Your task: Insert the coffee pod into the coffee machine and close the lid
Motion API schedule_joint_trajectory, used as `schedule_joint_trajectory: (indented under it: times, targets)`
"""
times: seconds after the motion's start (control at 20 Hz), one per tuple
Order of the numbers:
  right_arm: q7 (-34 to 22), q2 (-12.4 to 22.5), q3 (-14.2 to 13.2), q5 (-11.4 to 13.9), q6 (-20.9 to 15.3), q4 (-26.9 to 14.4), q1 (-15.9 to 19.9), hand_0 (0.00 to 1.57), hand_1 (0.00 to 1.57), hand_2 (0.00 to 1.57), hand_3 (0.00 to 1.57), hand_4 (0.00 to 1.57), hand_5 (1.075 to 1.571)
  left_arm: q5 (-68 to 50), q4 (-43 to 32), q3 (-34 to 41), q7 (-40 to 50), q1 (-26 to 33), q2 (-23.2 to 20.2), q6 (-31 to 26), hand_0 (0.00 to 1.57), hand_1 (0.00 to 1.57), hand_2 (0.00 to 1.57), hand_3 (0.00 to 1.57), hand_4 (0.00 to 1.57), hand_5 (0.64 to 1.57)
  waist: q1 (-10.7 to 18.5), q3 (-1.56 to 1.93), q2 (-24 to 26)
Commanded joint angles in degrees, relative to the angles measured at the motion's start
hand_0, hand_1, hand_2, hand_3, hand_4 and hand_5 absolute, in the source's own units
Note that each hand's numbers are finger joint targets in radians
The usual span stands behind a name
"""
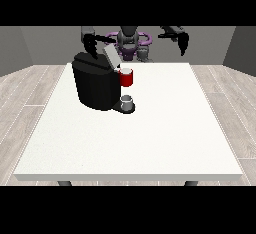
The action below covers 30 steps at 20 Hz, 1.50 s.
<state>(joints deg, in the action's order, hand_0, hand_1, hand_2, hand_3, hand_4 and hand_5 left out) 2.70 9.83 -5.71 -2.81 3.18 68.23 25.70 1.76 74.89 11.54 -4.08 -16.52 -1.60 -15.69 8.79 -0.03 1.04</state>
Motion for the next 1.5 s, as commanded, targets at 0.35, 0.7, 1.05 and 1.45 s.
schedule_joint_trajectory:
  times: [0.35, 0.7, 1.05, 1.45]
  targets:
    - [0.99, -0.27, 0.62, 2.67, 0.6, -5.98, 6.77, 0.0, 0.0, 0.0, 0.0, 0.0, 1.571, -1.89, 5.22, -1.65, 0.18, 2.97, -0.34, 3.48, 0.0, 0.0, 0.0, 0.0, 0.0, 1.571, -1.75, 0.03, -2.85]
    - [-1.14, -1.83, 1.38, 3.09, 0.58, -8.38, 9.98, 0.0, 0.0, 0.0, 0.0, 0.0, 1.571, -3.04, 6.23, -1.48, 3.92, 2.03, -3.1, 3.29, 0.0, 0.0, 0.0, 0.0, 0.0, 1.571, -1.57, 0.03, -2.73]
    - [1.06, -2.55, 3.27, 5.34, 0.63, -8.64, 11.7, 0.0, 0.0, 0.0, 0.0, 0.0, 1.571, -4.12, 3.96, -0.1, 1.04, 1.11, -3.85, 4.24, 0.0, 0.0, 0.0, 0.0, 0.0, 1.571, -2.64, 0.02, -4.16]
    - [-1.11, -3.49, 4.19, 7.41, -0.57, -9.65, 16.0, 0.0, 0.0, 0.0, 0.0, 0.21, 1.571, -3.24, 1.56, -0.66, -1.67, 2.23, -3.94, 5.79, 0.0, 0.0, 0.0, 0.0, 0.13, 1.571, -2.41, 0.02, -4.63]
